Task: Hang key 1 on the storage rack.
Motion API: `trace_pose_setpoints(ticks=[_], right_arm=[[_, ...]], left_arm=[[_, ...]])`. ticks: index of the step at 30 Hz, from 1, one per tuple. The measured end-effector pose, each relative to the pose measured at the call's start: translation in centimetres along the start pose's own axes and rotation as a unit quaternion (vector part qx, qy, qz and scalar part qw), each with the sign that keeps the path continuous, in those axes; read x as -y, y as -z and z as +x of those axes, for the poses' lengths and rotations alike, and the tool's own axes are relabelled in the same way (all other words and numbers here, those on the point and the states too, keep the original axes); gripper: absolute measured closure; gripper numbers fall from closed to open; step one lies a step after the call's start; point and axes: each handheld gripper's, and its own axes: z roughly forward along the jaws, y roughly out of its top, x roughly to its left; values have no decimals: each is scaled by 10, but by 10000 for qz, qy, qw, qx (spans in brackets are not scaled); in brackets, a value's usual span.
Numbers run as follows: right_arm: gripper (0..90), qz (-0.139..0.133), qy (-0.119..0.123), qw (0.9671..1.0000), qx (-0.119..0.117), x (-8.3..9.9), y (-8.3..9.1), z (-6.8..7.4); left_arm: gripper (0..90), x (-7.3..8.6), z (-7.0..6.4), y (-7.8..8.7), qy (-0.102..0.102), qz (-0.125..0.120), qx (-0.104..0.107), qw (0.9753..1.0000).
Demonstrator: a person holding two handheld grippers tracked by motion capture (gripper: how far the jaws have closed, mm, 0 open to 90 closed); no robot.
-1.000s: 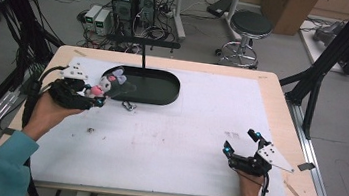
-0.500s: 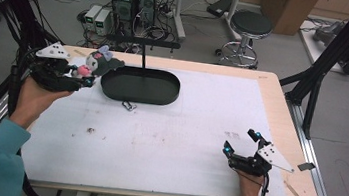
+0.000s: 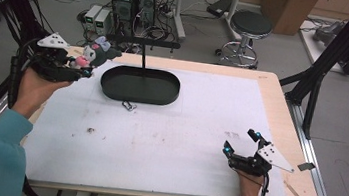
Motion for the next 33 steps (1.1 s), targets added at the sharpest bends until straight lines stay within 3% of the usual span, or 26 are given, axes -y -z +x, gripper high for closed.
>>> trace_pose_setpoints(ticks=[9, 22, 33], right_arm=[[8, -1, -8, 10000, -5, 0, 0, 0], [8, -4, -31, 10000, -7, 0, 0, -1], [8, -10, -42, 10000, 7, 0, 0, -1]], left_arm=[[541, -7, 14, -15, 152, 74, -128, 9998], [542, -28, 25, -30, 152, 269, -295, 9991], [541, -26, 31, -37, 236, 412, -400, 9981]])
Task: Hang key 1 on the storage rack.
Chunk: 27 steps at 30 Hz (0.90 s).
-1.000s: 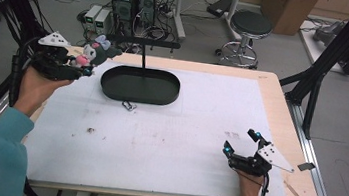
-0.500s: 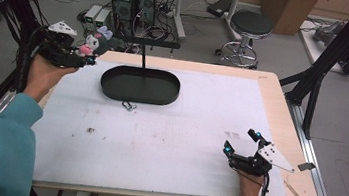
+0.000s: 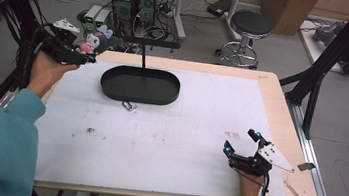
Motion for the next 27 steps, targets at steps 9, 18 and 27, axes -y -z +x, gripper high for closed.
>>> trace_pose_setpoints(ticks=[9, 18, 27], right_arm=[[8, 4, -16, 10000, -10, 0, 0, 0], [8, -4, -23, 10000, -18, 0, 0, 0], [8, -4, -26, 10000, -20, 0, 0, 0]], left_arm=[[541, 1, 5, -10, 75, 63, -55, 9999], [541, -4, 7, -16, 149, 12, -39, 9999], [541, -10, 4, -20, 111, -4, -61, 9999]])
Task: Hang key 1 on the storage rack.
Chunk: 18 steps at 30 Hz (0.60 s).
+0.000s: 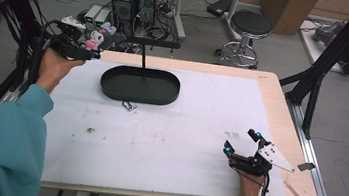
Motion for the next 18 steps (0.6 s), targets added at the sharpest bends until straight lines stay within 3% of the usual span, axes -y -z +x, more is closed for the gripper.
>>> trace_pose_setpoints(ticks=[18], right_arm=[[8, 9, 29, 10000, 9, 0, 0, 0]], left_arm=[[540, 3, 7, -8, 107, 69, -156, 9998]])
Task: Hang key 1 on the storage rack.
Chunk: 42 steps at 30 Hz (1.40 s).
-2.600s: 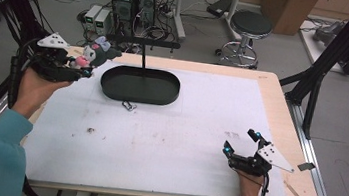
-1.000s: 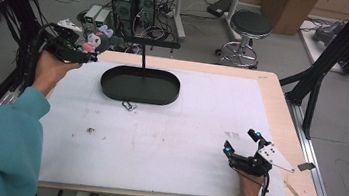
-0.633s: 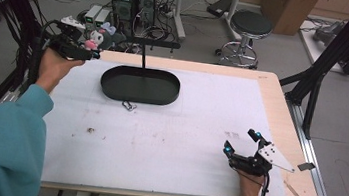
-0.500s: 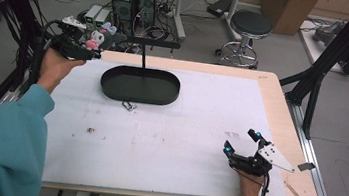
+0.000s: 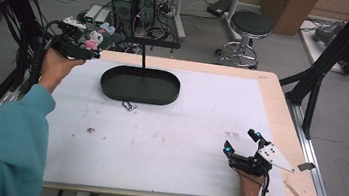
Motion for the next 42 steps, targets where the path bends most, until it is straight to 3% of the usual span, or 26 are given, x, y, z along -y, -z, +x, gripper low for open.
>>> trace_pose_setpoints(ticks=[10, 22, 42], right_arm=[[8, 4, -5, 10000, 1, 0, 0, 0], [8, -4, 21, 10000, -10, 0, 0, 0], [8, 1, 19, 10000, -3, 0, 0, 1]], left_arm=[[539, 12, 2, -2, 107, 59, -7, 9999], [539, 28, -1, -7, 79, 168, 112, 9998], [538, 42, -4, -25, 84, 365, 95, 9993]])
